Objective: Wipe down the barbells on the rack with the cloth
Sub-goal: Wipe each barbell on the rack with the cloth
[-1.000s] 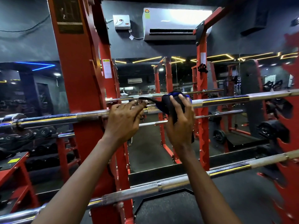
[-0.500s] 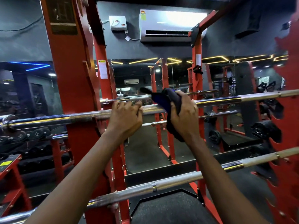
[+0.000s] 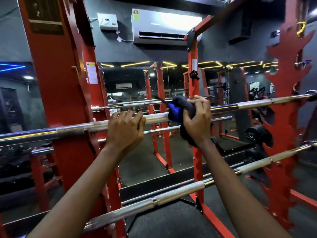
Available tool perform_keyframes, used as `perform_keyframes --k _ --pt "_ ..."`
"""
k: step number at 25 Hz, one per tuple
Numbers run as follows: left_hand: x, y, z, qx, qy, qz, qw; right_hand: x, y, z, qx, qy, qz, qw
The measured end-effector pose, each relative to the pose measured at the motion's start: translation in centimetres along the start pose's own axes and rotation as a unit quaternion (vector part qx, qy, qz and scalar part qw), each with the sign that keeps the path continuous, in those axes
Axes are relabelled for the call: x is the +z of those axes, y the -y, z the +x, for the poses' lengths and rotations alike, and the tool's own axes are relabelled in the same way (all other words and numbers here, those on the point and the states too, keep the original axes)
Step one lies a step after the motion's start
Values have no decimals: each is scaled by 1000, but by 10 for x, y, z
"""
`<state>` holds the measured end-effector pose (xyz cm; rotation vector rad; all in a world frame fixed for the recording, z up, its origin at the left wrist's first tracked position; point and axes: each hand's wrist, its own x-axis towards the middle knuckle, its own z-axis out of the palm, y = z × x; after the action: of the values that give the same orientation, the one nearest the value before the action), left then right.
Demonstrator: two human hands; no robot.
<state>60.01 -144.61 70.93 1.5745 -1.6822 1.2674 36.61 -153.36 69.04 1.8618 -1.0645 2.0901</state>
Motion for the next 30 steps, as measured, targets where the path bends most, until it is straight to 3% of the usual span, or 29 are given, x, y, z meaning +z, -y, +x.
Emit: perform_keyframes --k 3,5,8,10,12,16,19,21,26,30 --pt "3 1 0 26 8 14 1000 -6 -7 7 82 -82 24 993" --pt "4 1 1 34 13 20 999 6 6 -6 30 -60 10 998" --pt "5 2 2 39 12 10 999 19 7 -30 -93 45 -46 994" --pt "5 1 1 42 0 7 999 15 -9 -26 -126 58 -77 987" --pt "7 1 2 44 -4 2 999 8 -22 -17 -84 13 -66 994" --pt "12 1 0 53 -4 7 999 13 -14 -11 91 -56 11 994" --pt "13 -5 0 39 14 9 999 26 -6 -33 10 -5 -39 999" --pt "12 -13 4 30 32 4 999 20 -21 -27 -36 -14 -55 998" --pt "16 -32 15 25 47 43 998 12 -29 13 45 -103 -19 993" --pt "14 -46 24 3 50 28 998 11 -48 11 -68 -88 -14 994"
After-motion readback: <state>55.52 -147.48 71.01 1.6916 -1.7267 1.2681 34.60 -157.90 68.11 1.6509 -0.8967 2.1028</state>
